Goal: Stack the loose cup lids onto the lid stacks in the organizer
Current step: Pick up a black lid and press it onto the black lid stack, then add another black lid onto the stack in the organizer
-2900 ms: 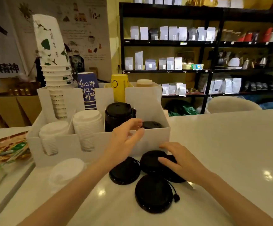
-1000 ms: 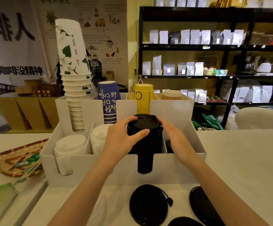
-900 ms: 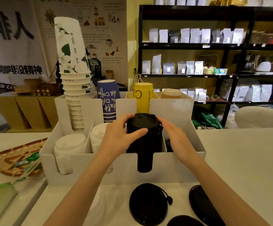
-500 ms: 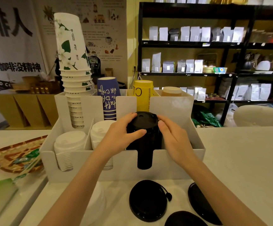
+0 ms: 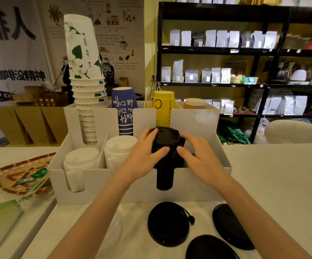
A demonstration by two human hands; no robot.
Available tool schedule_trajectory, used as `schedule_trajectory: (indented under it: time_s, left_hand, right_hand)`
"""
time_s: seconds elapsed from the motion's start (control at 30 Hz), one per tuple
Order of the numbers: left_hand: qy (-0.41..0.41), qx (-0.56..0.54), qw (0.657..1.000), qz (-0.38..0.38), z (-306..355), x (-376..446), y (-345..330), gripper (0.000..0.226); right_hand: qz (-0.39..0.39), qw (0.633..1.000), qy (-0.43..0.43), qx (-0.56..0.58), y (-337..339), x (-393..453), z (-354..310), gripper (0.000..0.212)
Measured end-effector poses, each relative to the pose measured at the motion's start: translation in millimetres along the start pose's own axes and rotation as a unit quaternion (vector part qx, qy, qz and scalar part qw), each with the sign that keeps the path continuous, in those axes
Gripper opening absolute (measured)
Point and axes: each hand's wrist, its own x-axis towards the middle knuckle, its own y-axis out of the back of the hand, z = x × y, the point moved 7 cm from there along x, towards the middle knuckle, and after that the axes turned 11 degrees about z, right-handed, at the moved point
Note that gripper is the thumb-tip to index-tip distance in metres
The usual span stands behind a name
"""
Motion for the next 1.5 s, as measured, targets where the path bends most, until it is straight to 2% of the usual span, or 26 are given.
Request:
schedule_trajectory:
  time_s: [0.1,0.17,0.23,0.33,0.4,0.47,0.5,0.57,0.63,0.7,0.73,0.8,0.9,1.13,1.37,1.5]
  left_hand:
    - [0.005,0.024,1.000,-0.003,1.5,-3.0,-0.3,0.059]
    - [0.001,0.043,0.999,0.012,4.5,-5.6,1.2,0.055]
    - [-0.020,0.070,0.996,0.044,9.6,-9.1,3.0,0.050]
    - [-0.060,0.095,0.987,0.118,18.5,-19.8,5.9,0.042]
    - [-0.103,0.086,0.977,0.168,27.2,-34.4,10.4,0.036]
    - [-0.157,0.078,0.967,0.183,35.2,-55.1,12.6,0.032]
    - [-0.176,0.073,0.966,0.174,36.4,-66.4,11.7,0.031]
    - [-0.174,0.058,0.977,0.106,32.1,-86.6,3.3,0.030]
    - [-0.135,0.068,0.988,-0.017,18.9,-101.9,-14.3,0.033]
    - [-0.062,0.110,0.979,-0.160,-3.4,-114.9,-34.9,0.048]
    - [-0.030,0.127,0.970,-0.204,-13.1,-118.8,-40.7,0.056]
    - [0.001,0.155,0.959,-0.239,-24.0,-122.0,-44.9,0.069]
    - [0.018,0.163,0.955,-0.245,-29.0,-124.8,-46.9,0.074]
    - [0.027,0.155,0.962,-0.221,-16.6,-115.2,-33.6,0.069]
    - [-0.018,0.064,0.988,-0.137,24.6,-91.3,7.4,0.051]
    - [-0.036,0.039,0.995,-0.080,41.6,-74.0,29.7,0.050]
  right_hand:
    - [0.051,0.998,0.018,0.026,17.0,-15.6,-9.6,0.052]
    - [0.076,0.995,0.045,0.043,24.9,-34.4,-13.4,0.047]
    - [0.034,0.997,0.047,0.043,20.4,-56.2,-7.5,0.041]
    - [-0.075,0.997,0.012,-0.001,5.1,-85.6,13.0,0.031]
    - [-0.142,0.989,-0.025,-0.025,-4.3,-99.2,26.9,0.033]
    - [-0.187,0.980,-0.047,-0.039,-10.5,-107.9,33.9,0.036]
    - [-0.204,0.977,-0.053,-0.039,-12.8,-110.5,34.9,0.037]
    - [-0.230,0.971,-0.062,-0.036,-16.4,-114.4,34.3,0.034]
    - [-0.243,0.967,-0.066,-0.030,-18.8,-117.4,31.2,0.030]
    - [-0.241,0.968,-0.063,-0.037,-18.8,-120.0,29.3,0.029]
    - [-0.240,0.968,-0.060,-0.041,-18.7,-120.6,29.6,0.030]
    - [-0.239,0.969,-0.057,-0.036,-19.1,-122.1,29.8,0.031]
    - [-0.244,0.967,-0.058,-0.033,-20.7,-125.3,32.7,0.038]
    - [-0.227,0.969,-0.098,0.006,-13.6,-123.1,27.4,0.031]
    - [-0.171,0.970,-0.128,0.118,0.4,-107.0,17.2,0.031]
    - [-0.138,0.970,-0.120,0.157,11.4,-89.1,0.9,0.031]
